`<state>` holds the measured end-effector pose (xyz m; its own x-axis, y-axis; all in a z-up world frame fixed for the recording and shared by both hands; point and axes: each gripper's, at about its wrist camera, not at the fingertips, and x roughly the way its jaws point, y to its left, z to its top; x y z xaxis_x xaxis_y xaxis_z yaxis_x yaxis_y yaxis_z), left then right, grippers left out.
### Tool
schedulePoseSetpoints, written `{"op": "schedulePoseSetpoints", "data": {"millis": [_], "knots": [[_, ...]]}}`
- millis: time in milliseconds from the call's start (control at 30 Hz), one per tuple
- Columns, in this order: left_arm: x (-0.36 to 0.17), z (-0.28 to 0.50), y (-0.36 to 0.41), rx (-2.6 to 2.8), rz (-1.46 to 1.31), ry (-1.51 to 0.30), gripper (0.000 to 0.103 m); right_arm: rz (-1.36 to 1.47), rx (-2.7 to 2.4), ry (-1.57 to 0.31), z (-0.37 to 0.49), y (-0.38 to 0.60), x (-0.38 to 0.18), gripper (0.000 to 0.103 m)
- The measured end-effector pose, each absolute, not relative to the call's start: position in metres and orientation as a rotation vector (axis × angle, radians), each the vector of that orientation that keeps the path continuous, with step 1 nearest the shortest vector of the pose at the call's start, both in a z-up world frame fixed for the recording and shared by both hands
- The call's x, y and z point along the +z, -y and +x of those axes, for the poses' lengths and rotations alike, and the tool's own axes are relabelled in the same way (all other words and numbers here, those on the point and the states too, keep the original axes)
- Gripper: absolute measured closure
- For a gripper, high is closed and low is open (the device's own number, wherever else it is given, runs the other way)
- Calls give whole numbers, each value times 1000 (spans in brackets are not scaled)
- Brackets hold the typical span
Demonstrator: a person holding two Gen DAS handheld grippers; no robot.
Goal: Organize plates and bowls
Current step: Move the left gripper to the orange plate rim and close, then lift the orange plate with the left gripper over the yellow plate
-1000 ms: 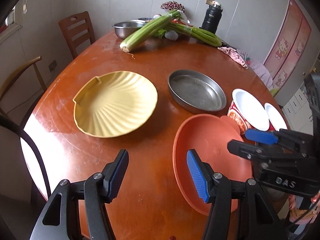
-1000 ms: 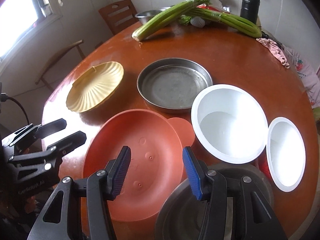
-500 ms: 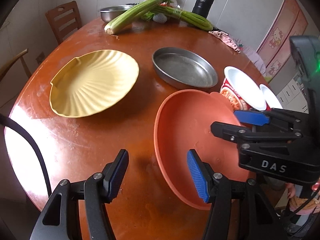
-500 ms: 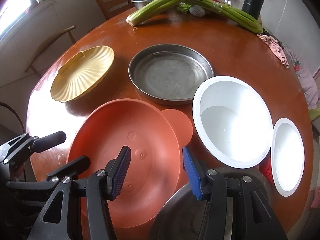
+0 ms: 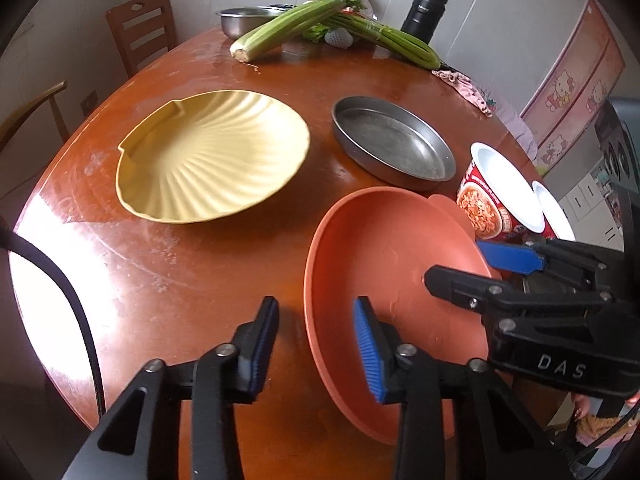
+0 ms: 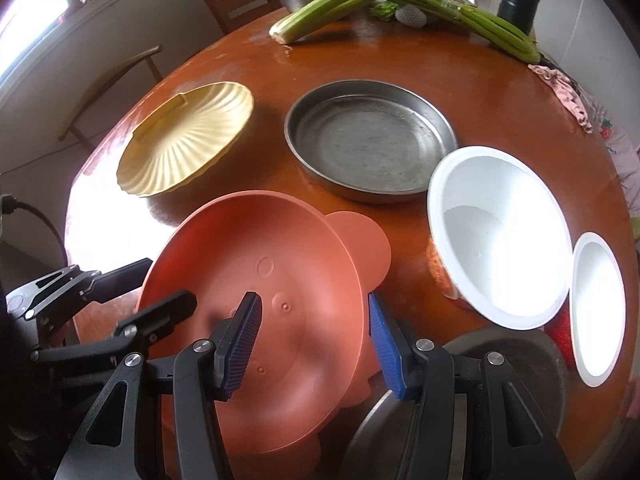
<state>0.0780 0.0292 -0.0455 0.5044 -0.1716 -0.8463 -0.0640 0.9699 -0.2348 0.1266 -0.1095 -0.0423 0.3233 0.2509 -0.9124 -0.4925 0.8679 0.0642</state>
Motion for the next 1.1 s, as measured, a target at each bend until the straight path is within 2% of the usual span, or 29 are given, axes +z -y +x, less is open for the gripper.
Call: {"op": "schedulePoseSetpoints", "data": {"millis": [167,267,1100], "knots": [[-46,75,-38,-65,-287,-1031,77,-252,519,-1155,121,98,-47,46],[-47,75,-45,-65,-312,-1023,80,-258,529,-1155,119,93,-48,47],[-50,86,-87,-7,-388,-984,80,-229,633,-1190,102,67,-58,46]]}}
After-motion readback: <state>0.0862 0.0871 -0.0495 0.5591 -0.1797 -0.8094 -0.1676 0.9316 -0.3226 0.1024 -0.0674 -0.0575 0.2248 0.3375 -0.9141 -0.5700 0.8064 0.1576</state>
